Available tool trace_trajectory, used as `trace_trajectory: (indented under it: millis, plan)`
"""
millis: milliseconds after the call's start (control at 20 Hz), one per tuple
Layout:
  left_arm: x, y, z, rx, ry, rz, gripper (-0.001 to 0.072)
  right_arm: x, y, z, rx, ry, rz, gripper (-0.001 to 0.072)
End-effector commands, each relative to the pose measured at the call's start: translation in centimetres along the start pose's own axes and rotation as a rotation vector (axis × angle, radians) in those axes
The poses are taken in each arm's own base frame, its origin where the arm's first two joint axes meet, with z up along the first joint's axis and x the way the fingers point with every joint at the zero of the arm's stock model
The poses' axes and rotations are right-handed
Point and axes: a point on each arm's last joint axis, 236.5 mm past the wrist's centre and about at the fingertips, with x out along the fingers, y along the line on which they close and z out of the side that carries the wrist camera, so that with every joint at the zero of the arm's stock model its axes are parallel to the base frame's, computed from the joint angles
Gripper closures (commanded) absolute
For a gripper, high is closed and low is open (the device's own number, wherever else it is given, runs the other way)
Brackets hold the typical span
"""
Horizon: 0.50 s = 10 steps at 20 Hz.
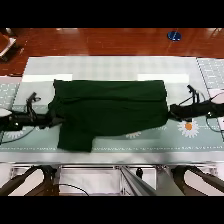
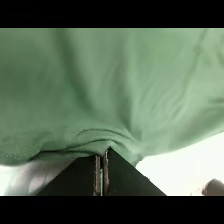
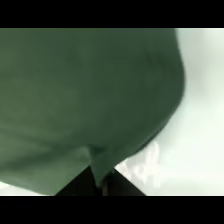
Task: Fold the shirts.
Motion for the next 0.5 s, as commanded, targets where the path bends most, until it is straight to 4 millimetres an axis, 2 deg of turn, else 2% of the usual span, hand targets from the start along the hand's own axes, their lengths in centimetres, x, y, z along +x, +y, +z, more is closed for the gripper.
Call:
trace_trajectory:
  millis: [0, 50, 200, 450]
  plan:
    - [-2.6, -2.9, 5.5, 0.054, -0.096, -0.013, 0.0687, -2.8, 2.9, 3.6, -0.057, -0.067, 0.046, 0.0675]
    - [-2.9, -3.4, 6.9, 0.065, -0.106, -0.014, 0.0687, -3.3, 3.6, 4.7, -0.079, -0.087, 0.062, 0.0675]
    - [-2.9, -4.3, 11.0, 0.068, -0.117, -0.019, 0.0687, -4.0, 3.8, 8.3, -0.087, -0.151, 0.051, 0.0675]
    - [0.0, -5.1, 16.4, 0.130, -0.081, -0.005, 0.0687, -2.1, 2.5, 12.6, -0.032, -0.144, 0.050, 0.0675]
